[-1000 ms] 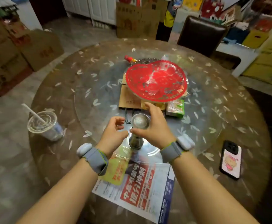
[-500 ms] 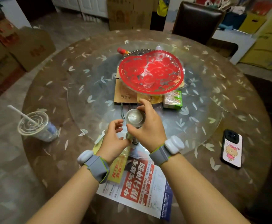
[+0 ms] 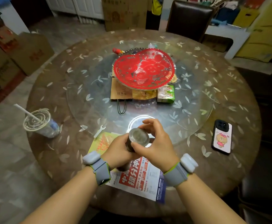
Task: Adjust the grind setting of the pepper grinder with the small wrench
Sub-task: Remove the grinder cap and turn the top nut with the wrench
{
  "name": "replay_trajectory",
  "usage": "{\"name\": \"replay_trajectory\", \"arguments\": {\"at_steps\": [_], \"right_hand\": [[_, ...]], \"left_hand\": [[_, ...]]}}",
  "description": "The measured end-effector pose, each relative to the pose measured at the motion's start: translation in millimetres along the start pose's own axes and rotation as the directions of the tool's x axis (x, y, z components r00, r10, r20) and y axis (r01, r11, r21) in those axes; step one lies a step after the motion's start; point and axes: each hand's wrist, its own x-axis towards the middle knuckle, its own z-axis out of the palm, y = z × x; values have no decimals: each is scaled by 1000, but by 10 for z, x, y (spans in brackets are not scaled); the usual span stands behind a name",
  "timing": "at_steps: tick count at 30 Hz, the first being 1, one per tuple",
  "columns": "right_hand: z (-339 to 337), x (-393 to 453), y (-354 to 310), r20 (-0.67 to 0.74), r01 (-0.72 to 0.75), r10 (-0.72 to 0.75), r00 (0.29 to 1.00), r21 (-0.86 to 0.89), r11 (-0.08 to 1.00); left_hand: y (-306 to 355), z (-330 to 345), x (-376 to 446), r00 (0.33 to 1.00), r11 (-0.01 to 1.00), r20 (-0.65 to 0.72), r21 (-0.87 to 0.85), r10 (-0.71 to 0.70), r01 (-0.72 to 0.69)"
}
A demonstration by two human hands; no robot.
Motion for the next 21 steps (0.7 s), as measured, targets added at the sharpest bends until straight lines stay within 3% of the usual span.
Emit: {"name": "replay_trajectory", "arguments": {"at_steps": [3, 6, 10, 21], "right_hand": [[-20, -163, 231, 114, -81, 89, 989, -70, 994], [-24, -352, 467, 207, -197, 225, 952, -149, 969], [-37, -504, 547, 325, -170, 253, 911, -263, 950], [92, -665, 630, 330, -353, 372, 867, -118, 928]], "left_hand": [[-96, 63, -137, 991, 980, 124, 199, -43, 18], [-247, 119, -274, 978, 935, 150, 343, -148, 89], [-348, 175, -301, 950, 855, 240, 516, -199, 49], [-373, -19, -394, 888, 856, 395, 517, -235, -4]]}}
